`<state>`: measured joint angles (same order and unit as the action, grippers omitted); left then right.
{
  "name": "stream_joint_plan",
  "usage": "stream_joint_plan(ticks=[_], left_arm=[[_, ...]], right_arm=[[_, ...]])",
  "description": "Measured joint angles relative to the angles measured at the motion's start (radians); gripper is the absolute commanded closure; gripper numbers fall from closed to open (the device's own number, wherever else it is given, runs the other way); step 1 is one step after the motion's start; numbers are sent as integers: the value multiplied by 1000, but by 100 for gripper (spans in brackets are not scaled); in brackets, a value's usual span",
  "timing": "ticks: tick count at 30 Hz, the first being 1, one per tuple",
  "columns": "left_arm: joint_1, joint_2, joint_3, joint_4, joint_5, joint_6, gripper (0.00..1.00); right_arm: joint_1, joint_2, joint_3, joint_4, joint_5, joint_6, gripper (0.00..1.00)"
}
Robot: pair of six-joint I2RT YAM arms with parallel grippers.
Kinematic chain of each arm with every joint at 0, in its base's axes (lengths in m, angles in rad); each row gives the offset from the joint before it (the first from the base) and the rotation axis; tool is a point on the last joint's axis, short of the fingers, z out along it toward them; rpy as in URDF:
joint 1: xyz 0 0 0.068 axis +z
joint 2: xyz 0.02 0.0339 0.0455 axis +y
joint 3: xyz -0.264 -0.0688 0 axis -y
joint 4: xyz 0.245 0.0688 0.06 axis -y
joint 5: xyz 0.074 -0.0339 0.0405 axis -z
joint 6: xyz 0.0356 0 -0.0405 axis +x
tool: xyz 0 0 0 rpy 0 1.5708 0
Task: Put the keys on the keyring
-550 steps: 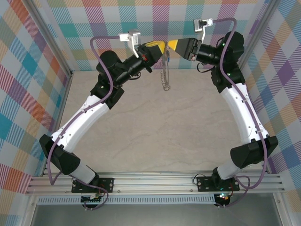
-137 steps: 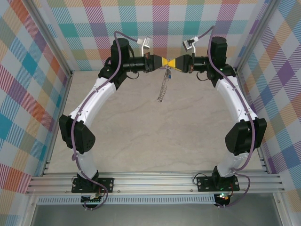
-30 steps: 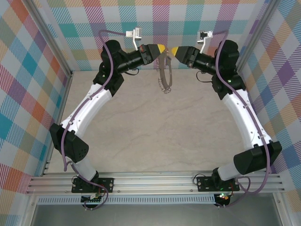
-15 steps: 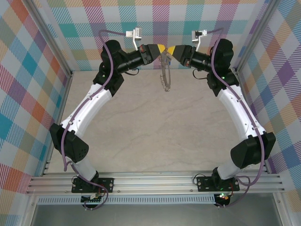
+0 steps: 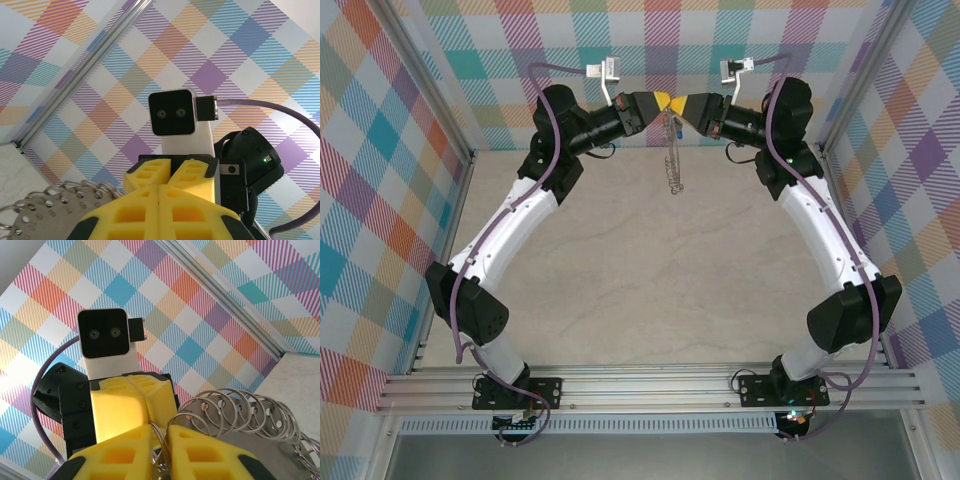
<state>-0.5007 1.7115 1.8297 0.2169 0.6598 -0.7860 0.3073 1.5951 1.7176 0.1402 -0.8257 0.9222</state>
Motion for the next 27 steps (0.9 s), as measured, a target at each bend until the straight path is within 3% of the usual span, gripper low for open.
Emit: stream_joint_plan(ticks=[2,8,12,15,21,27], left_arm=[[0,0,0,3,-7,-3,100],[1,-1,0,-7,-14,5,99],[1,-1,21,-84,-13,56,70],[8,-4,48,-144,-4,103,54],[32,-13,101,-283,37,198,39],[43,24,229,-441,132,288,36]], right_arm=[[0,0,7,2,-6,5,100],[0,0,13,-18,-6,-10,100],[-8,0,36,-108,-11,-64,100],[-20,3,78,-214,-35,-127,100],[-51,57,228,-460,-117,-307,100],[-63,145,349,-656,-238,-441,100]])
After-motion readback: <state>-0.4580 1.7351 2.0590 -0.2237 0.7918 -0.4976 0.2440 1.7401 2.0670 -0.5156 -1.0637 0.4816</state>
